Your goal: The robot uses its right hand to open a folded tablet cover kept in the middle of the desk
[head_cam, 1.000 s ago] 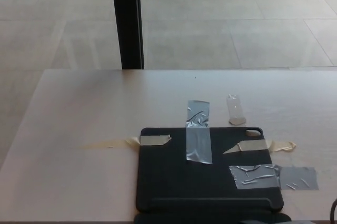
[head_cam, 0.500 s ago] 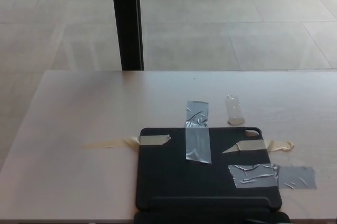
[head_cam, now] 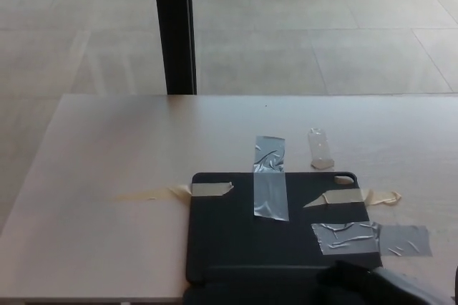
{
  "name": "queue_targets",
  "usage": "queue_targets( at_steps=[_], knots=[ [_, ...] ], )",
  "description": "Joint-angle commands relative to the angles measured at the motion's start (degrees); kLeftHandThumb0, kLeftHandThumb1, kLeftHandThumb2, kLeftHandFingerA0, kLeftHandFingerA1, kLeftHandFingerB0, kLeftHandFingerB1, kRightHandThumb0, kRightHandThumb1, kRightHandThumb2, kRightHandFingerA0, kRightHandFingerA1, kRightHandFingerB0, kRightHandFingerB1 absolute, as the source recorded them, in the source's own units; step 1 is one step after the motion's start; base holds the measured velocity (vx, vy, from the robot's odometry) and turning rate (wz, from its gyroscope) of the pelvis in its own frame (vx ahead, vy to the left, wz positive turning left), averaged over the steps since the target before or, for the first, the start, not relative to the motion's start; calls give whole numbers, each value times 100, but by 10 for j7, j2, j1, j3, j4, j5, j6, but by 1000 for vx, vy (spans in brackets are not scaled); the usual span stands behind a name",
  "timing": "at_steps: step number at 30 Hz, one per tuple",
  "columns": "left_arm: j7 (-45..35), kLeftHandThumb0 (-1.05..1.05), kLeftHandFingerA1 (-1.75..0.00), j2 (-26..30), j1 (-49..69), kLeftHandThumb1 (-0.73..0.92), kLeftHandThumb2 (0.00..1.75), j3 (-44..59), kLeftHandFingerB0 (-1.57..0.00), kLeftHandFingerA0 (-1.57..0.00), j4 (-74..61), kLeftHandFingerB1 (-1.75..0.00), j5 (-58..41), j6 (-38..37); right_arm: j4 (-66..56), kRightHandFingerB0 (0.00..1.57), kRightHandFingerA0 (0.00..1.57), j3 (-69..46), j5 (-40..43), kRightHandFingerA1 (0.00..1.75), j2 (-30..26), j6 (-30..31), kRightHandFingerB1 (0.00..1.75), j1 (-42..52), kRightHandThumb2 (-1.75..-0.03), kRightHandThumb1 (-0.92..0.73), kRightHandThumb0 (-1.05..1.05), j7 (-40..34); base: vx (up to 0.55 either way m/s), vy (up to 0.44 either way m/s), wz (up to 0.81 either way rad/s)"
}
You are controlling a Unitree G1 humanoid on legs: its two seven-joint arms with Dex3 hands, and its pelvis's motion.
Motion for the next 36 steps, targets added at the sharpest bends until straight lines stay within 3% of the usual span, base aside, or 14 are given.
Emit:
queue_targets(
  at_steps=[1, 2, 3, 9, 14, 16, 23, 26, 27, 28, 31, 32, 34, 36],
  knots=[
    [-2, -19, -105, 15, -5, 33, 56, 5, -77, -118, -1, -72, -12, 5, 17, 3, 123, -30, 32, 128, 18, 90, 52, 9, -91, -29, -40, 23, 0, 0, 0],
    [-1, -19, -118, 16, -5, 33, 55, 5, -77, -119, -2, -71, -13, 8, 11, 17, 83, -41, 46, 158, 24, 98, 47, 14, -57, -56, -74, 29, 0, 0, 0],
    [-1, -19, -119, 17, -5, 33, 55, 4, -78, -119, -3, -71, -12, 9, 7, 15, 51, -42, 48, 112, 22, 102, 52, 17, -82, -47, -81, 36, 0, 0, 0],
    [-2, -21, -111, 13, -4, 33, 55, 3, -74, -121, -4, -70, -11, 3, -21, 18, 68, -46, 59, 157, 32, 131, 45, 52, -61, -55, -78, 42, 0, 0, 0],
    [-2, -21, -112, 15, -7, 33, 54, 2, -77, -121, -3, -70, -10, 1, -35, 20, 37, -37, 57, 70, 14, 125, 42, 54, -59, -62, -79, 51, 0, 0, 0],
    [-4, -20, -121, 16, -10, 32, 55, 8, -75, -120, -2, -70, -16, 8, -40, 18, 40, -38, 65, 81, 6, 108, 50, 60, -88, -54, -90, 47, 0, 0, 0],
    [-3, -22, -138, 17, -12, 32, 55, 5, -75, -122, -5, -71, -12, 3, -84, 23, 21, -36, 78, 50, -16, 114, 41, 86, -60, -65, -81, 55, 0, 0, 0],
    [-2, -22, -120, 20, -17, 33, 54, 2, -75, -121, -5, -69, -10, 5, -80, 22, 32, -35, 83, 58, -23, 120, 41, 94, -58, -68, -86, 52, 0, 0, 0],
    [-3, -21, -128, 19, -18, 33, 54, 8, -76, -120, -4, -70, -15, 3, -81, 18, 41, -33, 81, 68, -24, 128, 50, 98, -96, -57, -87, 50, 0, 0, 0],
    [-4, -23, -131, 19, -20, 33, 55, 9, -75, -121, -3, -71, -16, 1, -82, 21, 39, -31, 79, 64, -24, 136, 42, 96, -62, -73, -86, 50, 0, 0, 0],
    [-3, -22, -139, 19, -21, 33, 55, 8, -76, -121, -3, -71, -15, 0, -81, 21, 47, -30, 81, 85, -23, 140, 42, 95, -63, -75, -86, 47, 0, 0, 0],
    [-3, -23, -140, 19, -21, 32, 55, 5, -77, -120, -5, -71, -11, -5, -86, 18, 61, -48, 101, 132, 1, 170, 43, 96, -63, -74, -85, 43, 0, 0, 0],
    [-1, -25, -141, 20, -19, 33, 54, -1, -75, -119, -8, -70, -6, -3, -77, 16, 47, -62, 122, 77, -4, 163, 51, 90, -101, -65, -91, 51, 0, 0, 0],
    [6, -27, -150, 19, -19, 33, 54, -3, -76, -118, -6, -69, -5, -1, -84, 19, 48, -75, 132, 75, 4, 187, 43, 86, -64, -80, -88, 51, 0, 0, 0]
  ],
)
